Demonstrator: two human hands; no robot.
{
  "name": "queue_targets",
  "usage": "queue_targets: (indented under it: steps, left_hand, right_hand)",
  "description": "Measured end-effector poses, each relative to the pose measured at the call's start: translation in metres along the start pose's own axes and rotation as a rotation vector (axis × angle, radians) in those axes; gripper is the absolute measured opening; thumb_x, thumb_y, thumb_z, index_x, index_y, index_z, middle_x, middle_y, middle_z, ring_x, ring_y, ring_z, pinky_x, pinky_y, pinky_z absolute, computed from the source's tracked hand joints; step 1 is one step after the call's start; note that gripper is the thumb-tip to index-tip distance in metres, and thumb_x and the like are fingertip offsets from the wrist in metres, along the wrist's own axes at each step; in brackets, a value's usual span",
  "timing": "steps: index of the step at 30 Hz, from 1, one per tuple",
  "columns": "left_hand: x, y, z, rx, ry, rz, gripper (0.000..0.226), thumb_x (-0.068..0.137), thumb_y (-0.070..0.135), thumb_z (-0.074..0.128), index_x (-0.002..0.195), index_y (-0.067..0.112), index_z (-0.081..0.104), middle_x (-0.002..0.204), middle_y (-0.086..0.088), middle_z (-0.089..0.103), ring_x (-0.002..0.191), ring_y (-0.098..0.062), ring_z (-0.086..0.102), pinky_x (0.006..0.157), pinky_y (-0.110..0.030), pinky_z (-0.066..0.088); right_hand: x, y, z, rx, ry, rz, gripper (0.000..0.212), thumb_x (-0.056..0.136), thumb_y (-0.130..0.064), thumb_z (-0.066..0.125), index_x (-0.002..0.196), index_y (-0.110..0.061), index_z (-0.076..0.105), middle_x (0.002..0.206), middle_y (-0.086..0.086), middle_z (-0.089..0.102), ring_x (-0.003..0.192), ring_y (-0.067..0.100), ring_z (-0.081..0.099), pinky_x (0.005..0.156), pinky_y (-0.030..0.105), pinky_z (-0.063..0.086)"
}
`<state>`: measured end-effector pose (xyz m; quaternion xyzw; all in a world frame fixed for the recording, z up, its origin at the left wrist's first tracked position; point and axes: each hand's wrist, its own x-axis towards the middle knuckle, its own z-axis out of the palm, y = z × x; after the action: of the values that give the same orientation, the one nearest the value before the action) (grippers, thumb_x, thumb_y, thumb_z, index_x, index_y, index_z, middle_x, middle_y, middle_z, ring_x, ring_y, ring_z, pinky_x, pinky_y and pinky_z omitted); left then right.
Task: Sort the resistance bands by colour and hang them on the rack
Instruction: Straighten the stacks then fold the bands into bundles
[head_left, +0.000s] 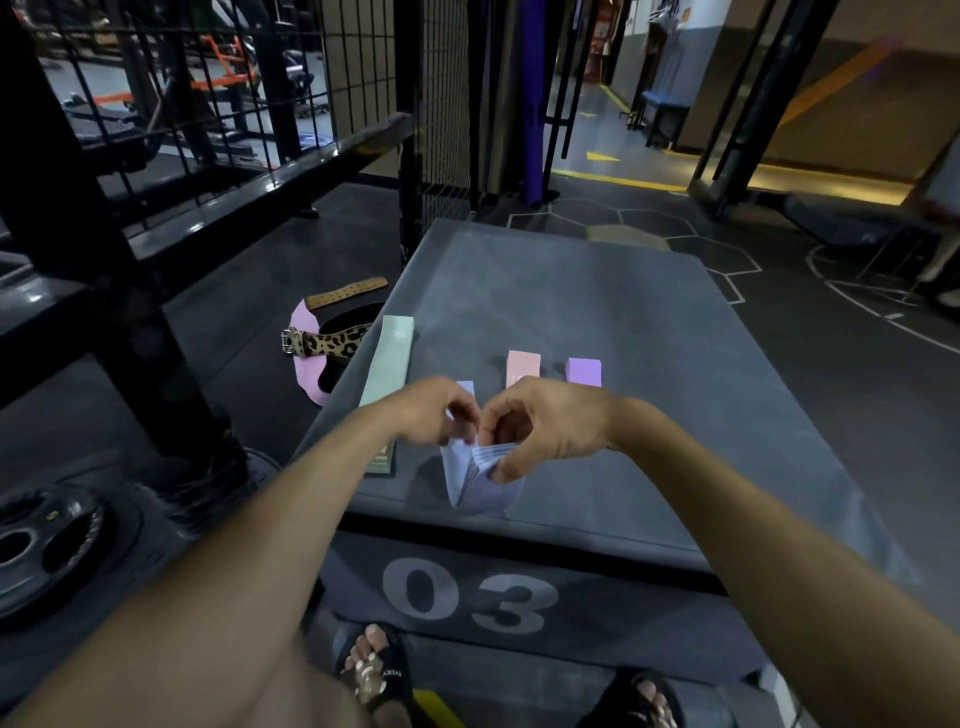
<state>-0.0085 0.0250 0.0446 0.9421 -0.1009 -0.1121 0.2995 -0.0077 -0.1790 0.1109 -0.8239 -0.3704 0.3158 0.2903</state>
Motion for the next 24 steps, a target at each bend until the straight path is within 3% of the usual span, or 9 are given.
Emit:
queue_targets:
  steps: [4,11,15,18,24]
  left_hand:
    - [-0.026,-0.003,0.015,-0.097,-0.170,-0.084,0.025,0.085,-0.007,0.058,0.085,0.015,0.071,0.063,0.010,0.063,0.058,-0.011,0.055,0.057,-0.025,0.045]
    - [-0.050,-0.016,0.039,-0.436,-0.033,-0.243,0.030,0.093,-0.008,0.049,0.108,0.008,0.071,0.051,0.010,0.059,0.044,-0.004,0.052,0.044,-0.021,0.042]
    - [-0.053,-0.013,0.049,-0.569,0.040,-0.311,0.025,0.096,-0.002,0.047,0.104,0.010,0.068,0.056,0.002,0.061,0.048,-0.011,0.054,0.043,-0.023,0.042]
    - [-0.054,-0.014,0.051,-0.658,0.092,-0.360,0.022,0.099,0.006,0.045,0.103,0.013,0.065,0.068,-0.005,0.064,0.055,-0.016,0.058,0.047,-0.026,0.043]
    - [-0.051,-0.014,0.054,-0.868,0.127,-0.398,0.013,0.100,0.014,0.049,0.101,0.014,0.062,0.077,-0.006,0.064,0.056,-0.017,0.059,0.047,-0.027,0.043]
  right_hand:
    - [0.008,-0.007,-0.009,-0.025,0.001,0.027,0.018,0.080,-0.007,0.082,0.094,-0.008,0.071,0.088,0.009,0.073,0.077,0.012,0.066,0.067,0.022,0.052]
    - [0.037,-0.014,-0.030,-0.028,-0.088,0.115,0.016,0.083,-0.004,0.079,0.094,-0.010,0.069,0.084,0.004,0.070,0.067,0.005,0.066,0.058,0.017,0.051]
    - [0.071,-0.006,-0.044,-0.046,-0.059,0.158,0.023,0.082,-0.004,0.080,0.102,-0.003,0.069,0.087,0.004,0.072,0.078,0.013,0.070,0.071,0.029,0.060]
    - [0.100,0.004,-0.050,-0.104,-0.028,0.184,0.019,0.082,-0.007,0.081,0.097,-0.007,0.070,0.086,0.002,0.073,0.082,0.018,0.071,0.081,0.038,0.062]
    - [0.143,0.020,-0.052,-0.315,-0.049,0.231,0.018,0.078,-0.021,0.085,0.089,-0.025,0.070,0.093,-0.003,0.071,0.083,0.016,0.066,0.080,0.033,0.060]
